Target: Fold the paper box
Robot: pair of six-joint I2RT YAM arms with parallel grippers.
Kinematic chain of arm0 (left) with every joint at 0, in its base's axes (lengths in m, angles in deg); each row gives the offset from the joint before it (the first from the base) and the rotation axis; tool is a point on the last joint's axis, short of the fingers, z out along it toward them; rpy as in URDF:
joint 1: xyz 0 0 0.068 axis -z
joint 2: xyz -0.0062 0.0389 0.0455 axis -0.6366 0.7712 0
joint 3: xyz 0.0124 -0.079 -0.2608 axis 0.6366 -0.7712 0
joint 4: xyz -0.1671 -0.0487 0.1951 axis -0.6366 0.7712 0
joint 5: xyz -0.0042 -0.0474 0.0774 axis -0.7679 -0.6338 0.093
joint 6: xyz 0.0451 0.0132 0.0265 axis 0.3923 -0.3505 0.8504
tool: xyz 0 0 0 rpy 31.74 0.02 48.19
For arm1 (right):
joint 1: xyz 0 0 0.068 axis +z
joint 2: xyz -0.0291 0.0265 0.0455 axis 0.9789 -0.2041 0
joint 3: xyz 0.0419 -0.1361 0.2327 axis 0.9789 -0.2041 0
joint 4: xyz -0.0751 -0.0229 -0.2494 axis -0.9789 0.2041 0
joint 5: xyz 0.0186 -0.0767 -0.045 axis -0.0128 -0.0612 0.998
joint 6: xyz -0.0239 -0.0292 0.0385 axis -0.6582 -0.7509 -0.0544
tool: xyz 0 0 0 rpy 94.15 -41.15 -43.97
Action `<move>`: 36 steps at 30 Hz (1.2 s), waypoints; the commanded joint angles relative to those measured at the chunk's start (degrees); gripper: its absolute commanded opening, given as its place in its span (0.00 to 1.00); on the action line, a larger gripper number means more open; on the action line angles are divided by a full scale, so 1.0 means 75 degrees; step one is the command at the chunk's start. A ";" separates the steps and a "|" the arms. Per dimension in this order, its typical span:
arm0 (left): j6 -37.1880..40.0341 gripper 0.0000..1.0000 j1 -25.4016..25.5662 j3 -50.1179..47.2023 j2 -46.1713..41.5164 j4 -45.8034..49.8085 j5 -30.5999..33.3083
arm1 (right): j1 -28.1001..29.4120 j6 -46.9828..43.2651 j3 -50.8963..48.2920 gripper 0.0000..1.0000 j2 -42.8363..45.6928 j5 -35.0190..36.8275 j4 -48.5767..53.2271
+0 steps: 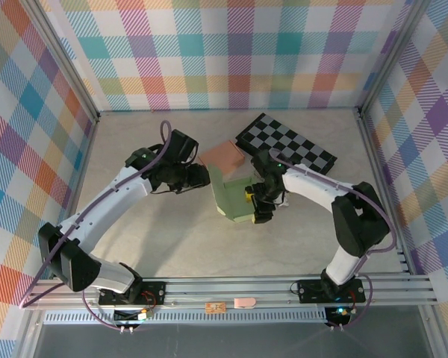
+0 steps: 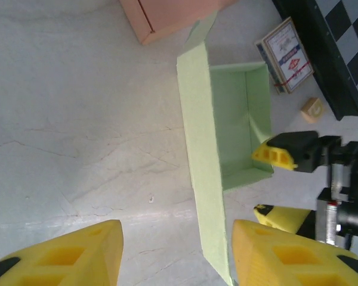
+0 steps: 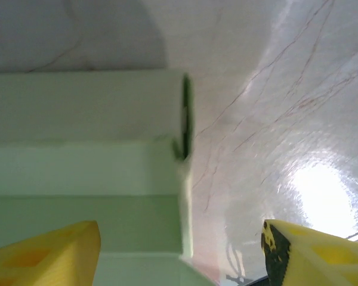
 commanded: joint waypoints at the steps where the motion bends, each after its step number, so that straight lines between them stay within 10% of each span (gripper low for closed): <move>1: 0.0071 0.51 -0.0086 0.0304 0.0108 0.0299 -0.0260 | -0.0189 -0.1036 0.0481 0.71 0.0391 0.0704 0.0567; 12: -0.0449 0.46 -0.1877 -0.0867 -0.1337 -0.0720 -0.0315 | 0.0661 -1.0168 0.5018 0.62 -0.0972 0.0368 0.2224; 26: -0.0659 0.46 -0.2324 -0.1460 -0.1850 -0.1235 -0.0339 | 0.1458 -1.0377 0.5670 0.43 -0.2228 -0.0248 0.2549; 36: -0.0339 0.45 -0.2323 -0.1343 -0.1747 -0.1187 -0.0638 | 0.1457 -0.9149 0.6052 0.04 -0.2518 -0.0057 0.2105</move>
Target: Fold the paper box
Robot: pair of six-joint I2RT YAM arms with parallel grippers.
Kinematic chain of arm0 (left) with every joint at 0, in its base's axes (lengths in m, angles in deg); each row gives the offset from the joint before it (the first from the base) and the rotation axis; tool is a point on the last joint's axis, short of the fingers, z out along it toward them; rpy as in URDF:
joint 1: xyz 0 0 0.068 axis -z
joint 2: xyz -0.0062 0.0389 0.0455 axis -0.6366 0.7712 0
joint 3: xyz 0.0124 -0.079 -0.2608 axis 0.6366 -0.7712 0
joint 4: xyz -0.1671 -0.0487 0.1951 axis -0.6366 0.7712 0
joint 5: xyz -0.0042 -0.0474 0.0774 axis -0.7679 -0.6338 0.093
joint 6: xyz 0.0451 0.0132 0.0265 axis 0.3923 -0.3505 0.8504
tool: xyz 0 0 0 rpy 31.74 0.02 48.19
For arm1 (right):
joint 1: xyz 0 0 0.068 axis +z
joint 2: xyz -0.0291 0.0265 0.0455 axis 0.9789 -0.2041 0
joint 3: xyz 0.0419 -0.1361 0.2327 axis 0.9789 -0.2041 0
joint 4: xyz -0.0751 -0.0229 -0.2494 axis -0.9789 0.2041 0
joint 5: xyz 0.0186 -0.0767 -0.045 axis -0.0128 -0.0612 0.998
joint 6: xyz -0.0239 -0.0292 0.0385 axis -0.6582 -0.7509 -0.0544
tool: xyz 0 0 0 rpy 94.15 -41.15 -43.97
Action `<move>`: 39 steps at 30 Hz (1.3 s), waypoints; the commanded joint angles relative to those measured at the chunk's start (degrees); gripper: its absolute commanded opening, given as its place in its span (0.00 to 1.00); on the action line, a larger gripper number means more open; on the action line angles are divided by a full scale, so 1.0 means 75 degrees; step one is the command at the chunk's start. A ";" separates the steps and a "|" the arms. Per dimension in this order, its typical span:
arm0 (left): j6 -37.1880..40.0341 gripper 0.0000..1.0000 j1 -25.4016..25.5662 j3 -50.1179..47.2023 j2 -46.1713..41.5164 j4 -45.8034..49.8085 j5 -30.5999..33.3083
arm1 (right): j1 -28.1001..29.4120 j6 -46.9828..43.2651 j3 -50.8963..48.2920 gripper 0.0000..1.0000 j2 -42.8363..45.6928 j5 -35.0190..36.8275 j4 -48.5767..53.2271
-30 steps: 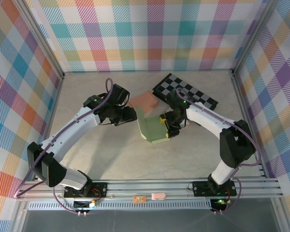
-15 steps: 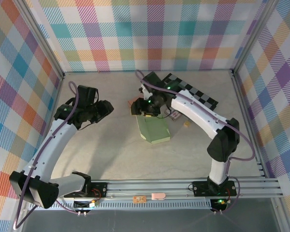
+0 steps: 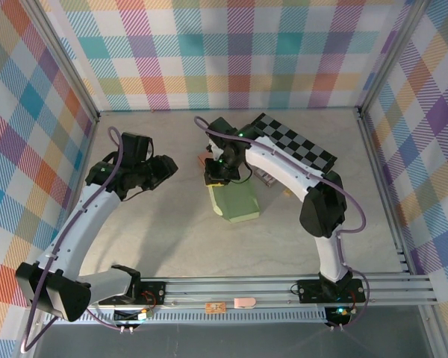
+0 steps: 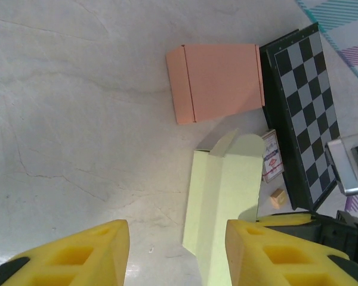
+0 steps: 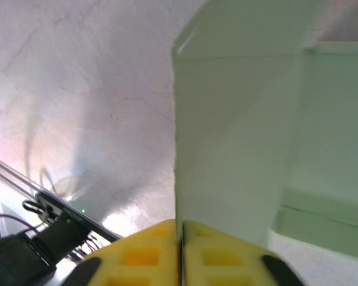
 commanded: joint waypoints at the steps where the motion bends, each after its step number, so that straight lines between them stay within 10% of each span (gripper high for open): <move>1: 0.0199 0.46 -0.0077 0.0024 0.0079 -0.0149 -0.0220 | -0.0011 0.0966 -0.0176 0.00 0.0305 0.0176 -0.0446; 6: 0.0242 0.45 -0.0076 0.0009 0.0131 -0.0221 -0.0364 | -0.0039 0.2499 -0.0943 0.00 0.1112 0.0880 -0.1352; 16: 0.0486 0.44 -0.0077 0.0004 0.0164 -0.0130 -0.0616 | -0.0090 0.8044 0.0173 0.00 0.1460 0.4227 0.1523; 25: 0.0844 0.44 -0.0065 0.0033 0.0531 0.0048 -0.1424 | -0.0669 1.1071 -0.0217 0.00 0.1161 0.3009 0.2060; 39: 0.1889 0.44 0.0617 0.0033 0.1518 -0.0055 -0.2068 | -0.0966 1.1367 -0.0679 0.08 0.1028 0.2547 0.1763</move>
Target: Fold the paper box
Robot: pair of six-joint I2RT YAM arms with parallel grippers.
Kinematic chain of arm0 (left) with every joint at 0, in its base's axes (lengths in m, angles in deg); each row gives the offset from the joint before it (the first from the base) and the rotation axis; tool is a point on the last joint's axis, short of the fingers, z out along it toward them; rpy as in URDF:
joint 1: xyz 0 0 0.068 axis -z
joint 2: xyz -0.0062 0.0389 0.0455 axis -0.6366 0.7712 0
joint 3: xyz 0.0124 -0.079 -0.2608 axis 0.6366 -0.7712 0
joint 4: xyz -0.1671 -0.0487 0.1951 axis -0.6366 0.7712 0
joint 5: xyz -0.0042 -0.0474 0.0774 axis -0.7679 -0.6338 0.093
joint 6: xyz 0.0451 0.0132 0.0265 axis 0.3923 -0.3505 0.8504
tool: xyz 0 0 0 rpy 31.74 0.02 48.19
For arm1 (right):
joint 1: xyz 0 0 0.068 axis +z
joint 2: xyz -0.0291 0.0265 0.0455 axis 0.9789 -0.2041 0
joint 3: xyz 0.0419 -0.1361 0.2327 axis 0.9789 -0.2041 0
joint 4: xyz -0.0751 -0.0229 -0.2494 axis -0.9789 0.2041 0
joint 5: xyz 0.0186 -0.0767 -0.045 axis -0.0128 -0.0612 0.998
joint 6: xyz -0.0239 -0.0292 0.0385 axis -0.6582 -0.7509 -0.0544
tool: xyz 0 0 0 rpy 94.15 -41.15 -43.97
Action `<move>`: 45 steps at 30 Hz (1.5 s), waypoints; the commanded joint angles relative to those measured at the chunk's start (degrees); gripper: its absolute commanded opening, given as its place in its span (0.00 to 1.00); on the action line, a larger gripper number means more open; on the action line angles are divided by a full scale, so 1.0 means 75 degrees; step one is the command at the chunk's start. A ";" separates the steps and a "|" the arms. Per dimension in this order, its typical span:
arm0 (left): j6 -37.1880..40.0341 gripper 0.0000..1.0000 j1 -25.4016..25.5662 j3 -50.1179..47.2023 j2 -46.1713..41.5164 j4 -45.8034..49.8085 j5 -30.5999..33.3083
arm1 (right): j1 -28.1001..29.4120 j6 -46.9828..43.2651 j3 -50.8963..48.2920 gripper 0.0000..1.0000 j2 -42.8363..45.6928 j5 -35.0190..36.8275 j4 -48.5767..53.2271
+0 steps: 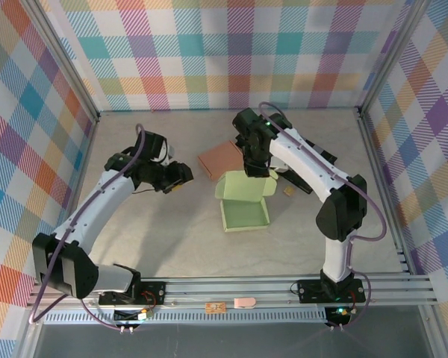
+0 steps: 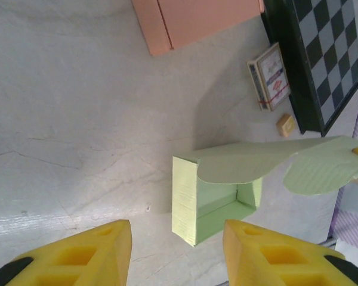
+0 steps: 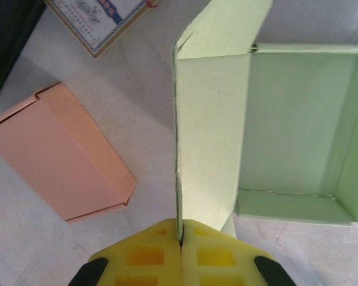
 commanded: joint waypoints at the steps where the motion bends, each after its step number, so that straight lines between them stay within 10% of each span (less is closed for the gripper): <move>1: 0.0429 0.45 0.0272 0.0022 0.0231 -0.0140 -0.0277 | -0.0013 -0.0005 -0.0274 0.09 0.0114 -0.0181 0.0184; 15: 0.0840 0.48 0.0670 -0.0051 0.1277 -0.1735 -0.1306 | -0.0193 -0.2894 -0.0587 0.37 0.1288 0.0959 -0.0299; 20: 0.1597 0.49 0.0734 0.0128 0.1449 -0.1386 -0.1564 | -0.0556 -0.6390 -0.0819 0.50 0.2212 0.1640 -0.1181; 24: 0.2560 0.49 0.0777 0.0484 0.1726 -0.0662 -0.1969 | -0.1572 -1.0991 -0.2005 0.56 0.3143 -0.1142 -0.2880; 29: 0.3985 0.49 0.1189 0.0862 0.2005 0.0207 -0.1795 | -0.2804 -1.3778 -0.3540 0.54 0.4017 -0.3286 -0.2342; 45: 0.3843 0.45 0.1925 0.1153 0.2920 -0.0337 -0.0708 | -0.2772 -1.5246 -0.5668 0.50 0.3704 -0.2968 -0.2766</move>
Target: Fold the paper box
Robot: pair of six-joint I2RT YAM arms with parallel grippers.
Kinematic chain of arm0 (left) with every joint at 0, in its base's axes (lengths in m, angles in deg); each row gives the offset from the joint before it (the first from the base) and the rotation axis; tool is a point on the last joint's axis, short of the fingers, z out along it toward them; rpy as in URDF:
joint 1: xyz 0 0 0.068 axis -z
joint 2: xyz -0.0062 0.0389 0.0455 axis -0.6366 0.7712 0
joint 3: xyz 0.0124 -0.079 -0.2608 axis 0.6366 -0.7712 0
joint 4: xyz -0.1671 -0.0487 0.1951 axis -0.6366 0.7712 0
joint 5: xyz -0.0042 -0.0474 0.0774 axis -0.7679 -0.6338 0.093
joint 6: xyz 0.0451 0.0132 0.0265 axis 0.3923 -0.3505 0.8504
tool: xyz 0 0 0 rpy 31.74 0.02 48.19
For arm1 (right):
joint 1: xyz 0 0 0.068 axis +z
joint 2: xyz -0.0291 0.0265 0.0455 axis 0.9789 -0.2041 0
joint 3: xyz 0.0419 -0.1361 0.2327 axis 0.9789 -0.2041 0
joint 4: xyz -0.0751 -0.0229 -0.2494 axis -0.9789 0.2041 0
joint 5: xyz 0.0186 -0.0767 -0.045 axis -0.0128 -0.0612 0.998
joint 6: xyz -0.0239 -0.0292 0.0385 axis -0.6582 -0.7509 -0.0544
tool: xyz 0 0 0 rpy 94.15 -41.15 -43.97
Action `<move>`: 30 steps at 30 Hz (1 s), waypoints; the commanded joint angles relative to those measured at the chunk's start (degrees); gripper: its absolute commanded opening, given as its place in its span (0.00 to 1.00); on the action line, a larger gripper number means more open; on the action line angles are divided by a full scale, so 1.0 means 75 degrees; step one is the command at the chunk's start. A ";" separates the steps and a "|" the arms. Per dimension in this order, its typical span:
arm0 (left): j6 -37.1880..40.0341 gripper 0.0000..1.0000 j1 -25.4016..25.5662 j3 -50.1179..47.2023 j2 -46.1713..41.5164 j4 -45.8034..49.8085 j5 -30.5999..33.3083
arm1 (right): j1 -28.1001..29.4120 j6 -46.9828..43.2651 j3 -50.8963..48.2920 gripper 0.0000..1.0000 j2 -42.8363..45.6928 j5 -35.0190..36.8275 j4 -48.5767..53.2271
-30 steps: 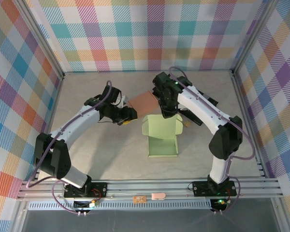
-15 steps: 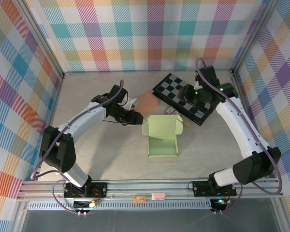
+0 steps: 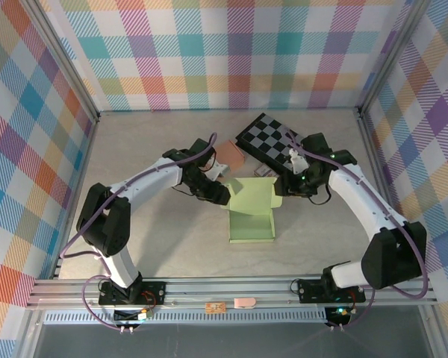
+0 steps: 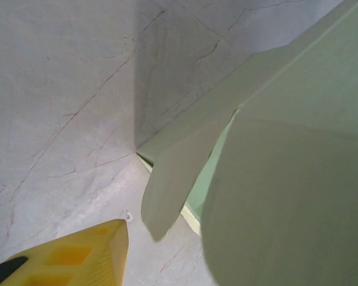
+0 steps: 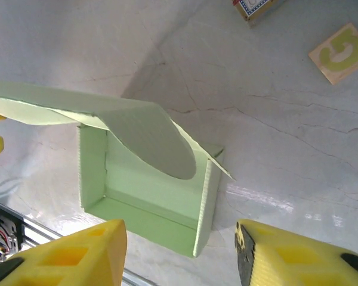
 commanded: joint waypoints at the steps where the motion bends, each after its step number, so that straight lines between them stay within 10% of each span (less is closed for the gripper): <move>1: -0.0025 0.44 0.0176 0.0290 0.0074 -0.0111 0.0266 | 0.0092 -0.0637 -0.0101 0.49 -0.0274 0.0181 -0.0392; 13: -0.0340 0.26 0.0306 0.0397 0.0203 -0.0230 0.0573 | 0.0418 -0.0945 -0.0101 0.41 -0.0896 0.0533 -0.0747; 25: -0.1113 0.03 0.0389 0.0591 0.0180 -0.0395 0.1370 | 0.0821 -0.0387 -0.0023 0.01 -0.0812 0.0842 -0.1049; 30: -0.1710 0.01 0.0389 0.1210 0.0260 -0.0121 0.2319 | 0.1407 0.0649 0.0476 0.00 -0.0917 0.1696 -0.1348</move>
